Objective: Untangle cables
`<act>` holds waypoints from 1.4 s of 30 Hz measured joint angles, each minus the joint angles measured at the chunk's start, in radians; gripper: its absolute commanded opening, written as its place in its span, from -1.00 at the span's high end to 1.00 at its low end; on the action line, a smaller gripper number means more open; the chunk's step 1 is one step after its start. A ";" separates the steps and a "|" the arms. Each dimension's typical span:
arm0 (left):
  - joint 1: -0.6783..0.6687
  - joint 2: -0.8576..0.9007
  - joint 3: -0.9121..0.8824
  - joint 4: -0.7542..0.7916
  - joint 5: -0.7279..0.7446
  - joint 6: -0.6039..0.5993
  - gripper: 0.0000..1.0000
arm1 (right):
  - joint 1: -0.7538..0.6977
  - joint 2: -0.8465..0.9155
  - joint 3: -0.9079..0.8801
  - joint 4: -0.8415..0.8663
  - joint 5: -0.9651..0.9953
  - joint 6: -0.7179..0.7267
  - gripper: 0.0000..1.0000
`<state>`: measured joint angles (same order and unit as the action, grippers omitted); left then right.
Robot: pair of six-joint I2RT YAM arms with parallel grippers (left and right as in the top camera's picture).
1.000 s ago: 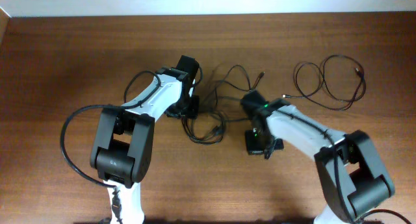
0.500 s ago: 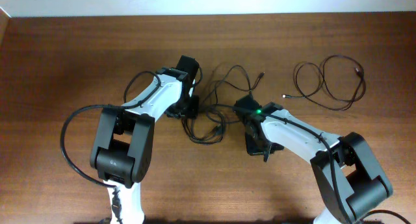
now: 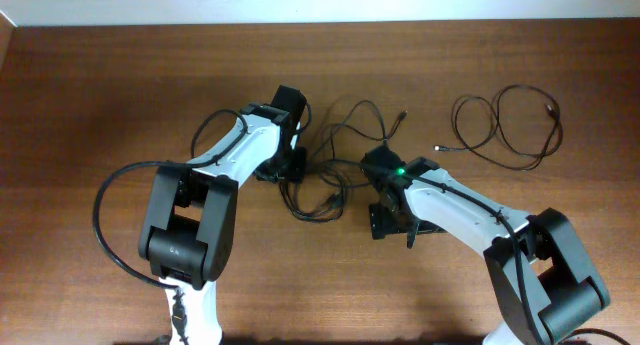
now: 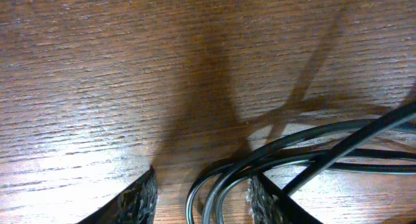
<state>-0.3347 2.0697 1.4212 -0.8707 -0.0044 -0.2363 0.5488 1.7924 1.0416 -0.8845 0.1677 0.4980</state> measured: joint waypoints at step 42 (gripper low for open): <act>0.000 -0.003 0.000 0.000 0.011 0.000 1.00 | -0.160 0.020 0.000 0.041 -0.196 -0.144 -0.97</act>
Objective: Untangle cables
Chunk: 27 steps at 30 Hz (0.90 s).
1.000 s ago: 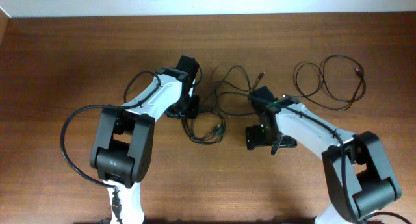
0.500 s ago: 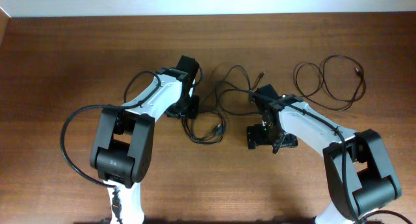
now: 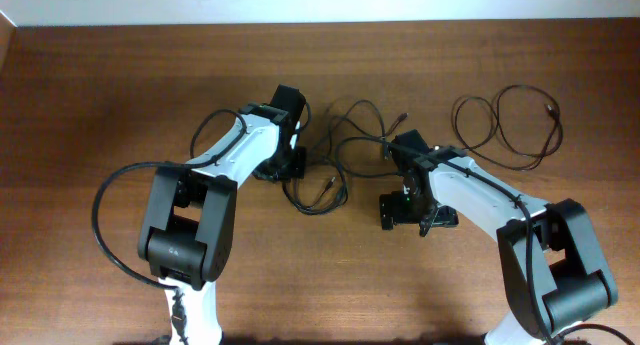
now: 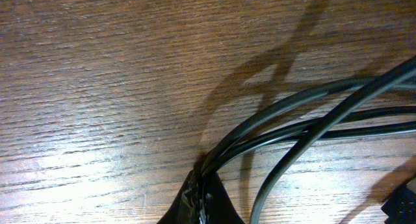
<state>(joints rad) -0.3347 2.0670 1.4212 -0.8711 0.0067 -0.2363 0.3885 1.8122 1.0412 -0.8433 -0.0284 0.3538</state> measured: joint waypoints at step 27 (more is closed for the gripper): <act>-0.001 -0.001 -0.008 0.001 0.221 0.134 1.00 | -0.015 0.001 0.010 0.101 -0.444 -0.150 -0.81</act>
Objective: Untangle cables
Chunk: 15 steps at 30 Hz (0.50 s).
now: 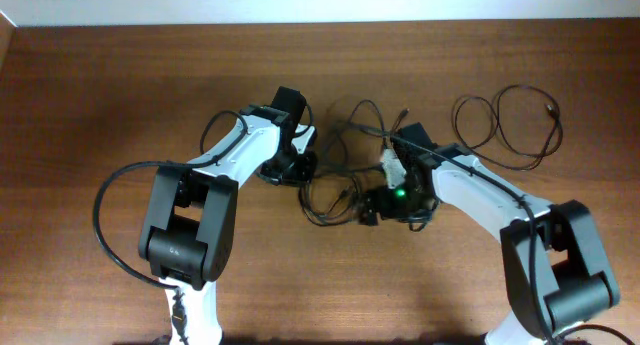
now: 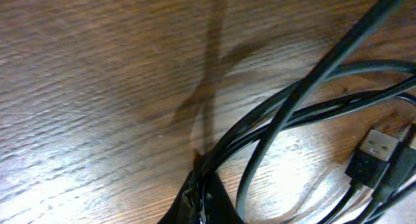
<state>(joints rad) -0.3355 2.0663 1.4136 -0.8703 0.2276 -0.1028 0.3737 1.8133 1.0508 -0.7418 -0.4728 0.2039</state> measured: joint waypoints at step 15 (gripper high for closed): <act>-0.008 -0.002 -0.002 -0.002 -0.074 -0.062 1.00 | 0.002 0.023 -0.001 0.491 -0.267 0.313 0.65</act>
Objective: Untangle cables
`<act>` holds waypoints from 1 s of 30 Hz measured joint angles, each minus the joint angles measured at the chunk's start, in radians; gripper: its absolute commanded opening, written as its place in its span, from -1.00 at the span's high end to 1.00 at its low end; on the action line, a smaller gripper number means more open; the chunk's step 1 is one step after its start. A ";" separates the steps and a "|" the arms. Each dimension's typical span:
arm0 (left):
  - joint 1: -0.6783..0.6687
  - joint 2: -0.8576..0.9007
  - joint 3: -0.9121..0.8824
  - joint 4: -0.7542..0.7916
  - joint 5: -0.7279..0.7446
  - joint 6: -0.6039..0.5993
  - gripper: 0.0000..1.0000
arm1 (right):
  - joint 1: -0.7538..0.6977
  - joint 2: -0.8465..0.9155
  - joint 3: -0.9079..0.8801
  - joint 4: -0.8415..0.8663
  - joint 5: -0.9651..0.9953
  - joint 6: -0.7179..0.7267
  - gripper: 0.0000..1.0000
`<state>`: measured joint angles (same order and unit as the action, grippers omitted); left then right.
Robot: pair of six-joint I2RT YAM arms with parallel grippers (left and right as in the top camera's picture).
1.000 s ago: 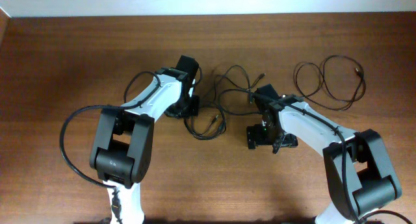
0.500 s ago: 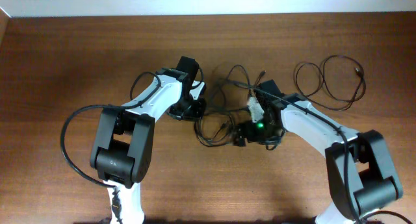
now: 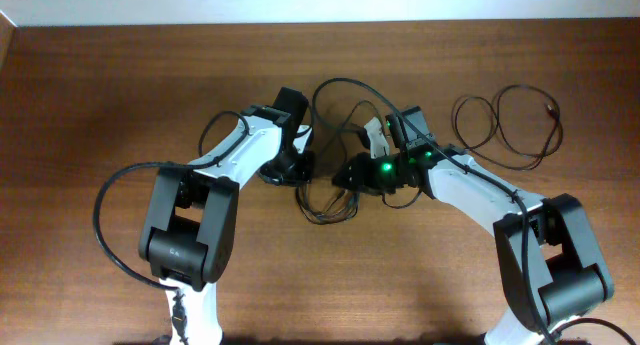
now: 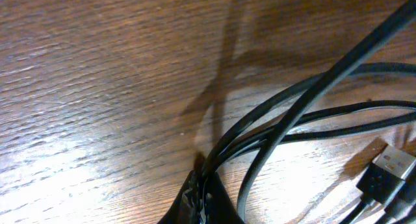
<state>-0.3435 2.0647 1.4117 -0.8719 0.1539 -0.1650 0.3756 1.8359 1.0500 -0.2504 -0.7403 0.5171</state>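
Several black cables lie tangled [image 3: 325, 200] at mid-table. My left gripper [image 3: 292, 168] is at the tangle's left edge; in its wrist view the fingers [image 4: 203, 197] are shut on a pair of thin black cables [image 4: 273, 130]. A thicker cable [image 4: 338, 74] crosses over them and a USB plug [image 4: 385, 172] lies to the right. My right gripper [image 3: 350, 175] is tilted on its side at the tangle's right edge, seemingly shut on a cable. From there a raised black loop [image 3: 345, 85] arches up over the tangle.
A separate coiled black cable [image 3: 505, 125] lies on the wooden table [image 3: 100, 95] at the back right, apart from the tangle. Both forearms converge on the centre, and bare wood spreads to the left and along the front.
My right gripper has shifted up and left, from the tangle's lower right to its right edge. The cable loop behind it now stands larger and higher. My left gripper stays shut on the same cables.
At first my left gripper stood open around cable strands and my right gripper was down right of the tangle. Then the left was shut on the strands. The right gripper came into the tangle, and now a loop is raised above it.
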 measured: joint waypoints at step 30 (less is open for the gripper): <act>-0.003 -0.006 0.001 -0.010 -0.119 -0.098 0.73 | 0.142 0.149 -0.004 0.461 0.477 0.526 0.22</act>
<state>-0.3462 2.0590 1.4128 -0.8822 0.0349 -0.2626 0.5171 1.9846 1.0462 0.2108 -0.2634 1.0431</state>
